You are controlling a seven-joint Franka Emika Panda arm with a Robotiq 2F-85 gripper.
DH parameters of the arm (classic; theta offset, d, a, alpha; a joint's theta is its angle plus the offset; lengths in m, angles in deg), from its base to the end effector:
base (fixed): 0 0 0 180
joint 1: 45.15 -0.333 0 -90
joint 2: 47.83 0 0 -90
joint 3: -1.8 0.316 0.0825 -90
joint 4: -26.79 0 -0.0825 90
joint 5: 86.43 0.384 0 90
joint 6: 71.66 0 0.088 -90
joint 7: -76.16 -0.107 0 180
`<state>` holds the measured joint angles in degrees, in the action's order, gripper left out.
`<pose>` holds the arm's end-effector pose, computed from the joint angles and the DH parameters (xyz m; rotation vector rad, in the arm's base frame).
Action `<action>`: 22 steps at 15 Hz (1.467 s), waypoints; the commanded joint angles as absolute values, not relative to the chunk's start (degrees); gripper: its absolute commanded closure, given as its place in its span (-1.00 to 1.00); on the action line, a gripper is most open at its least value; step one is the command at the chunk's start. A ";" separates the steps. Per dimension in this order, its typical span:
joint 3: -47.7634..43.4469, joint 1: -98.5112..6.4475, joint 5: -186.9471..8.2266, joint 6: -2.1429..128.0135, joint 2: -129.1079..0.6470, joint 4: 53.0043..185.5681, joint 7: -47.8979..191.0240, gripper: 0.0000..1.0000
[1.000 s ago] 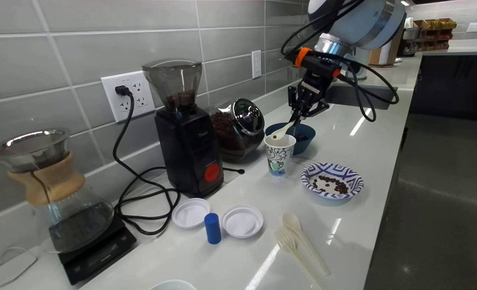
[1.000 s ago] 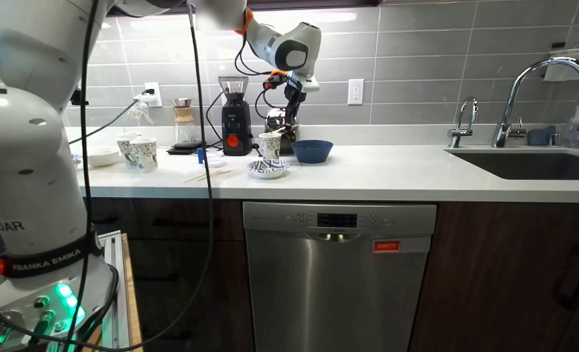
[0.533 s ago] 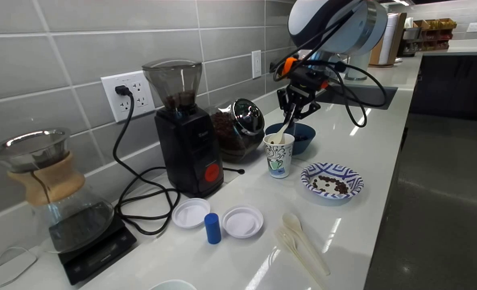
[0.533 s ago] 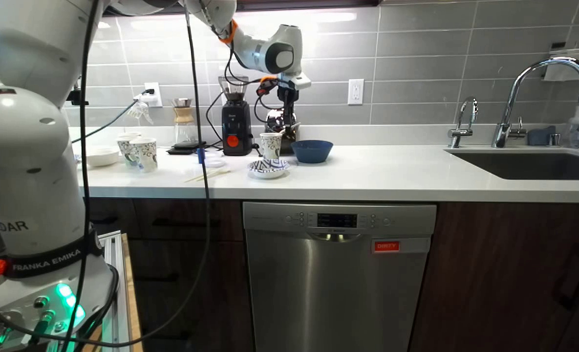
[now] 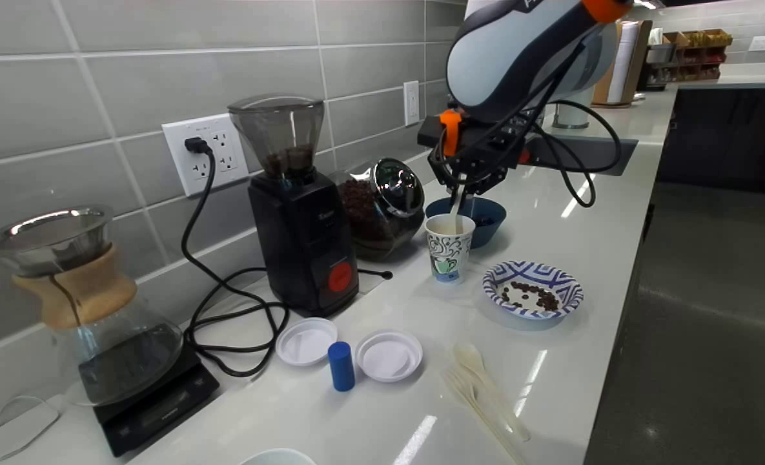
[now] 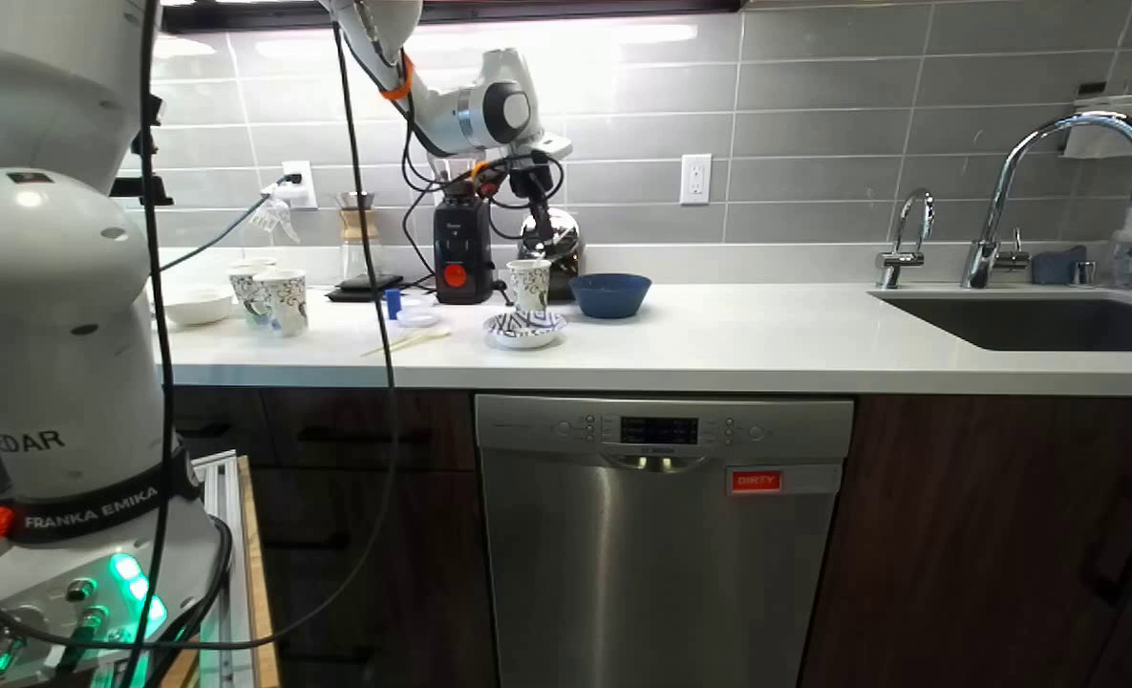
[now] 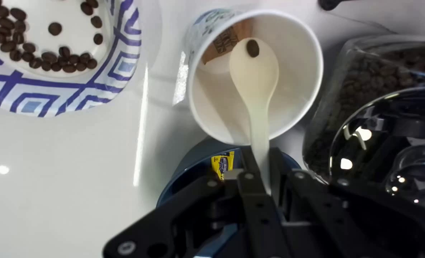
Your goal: Put some of the bowl's contents into the cup
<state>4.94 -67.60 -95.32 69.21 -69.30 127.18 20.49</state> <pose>0.6150 0.2905 0.3921 -2.8949 0.6294 -0.4725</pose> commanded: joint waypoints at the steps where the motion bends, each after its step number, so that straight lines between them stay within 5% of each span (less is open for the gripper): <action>1: 3.67 -69.56 -104.53 75.11 -61.84 136.87 18.30 0.93; 11: 3.53 -67.47 -119.05 87.20 -52.89 146.51 16.28 0.93; 22: 3.39 -65.93 -110.55 87.35 -46.02 152.40 19.64 0.93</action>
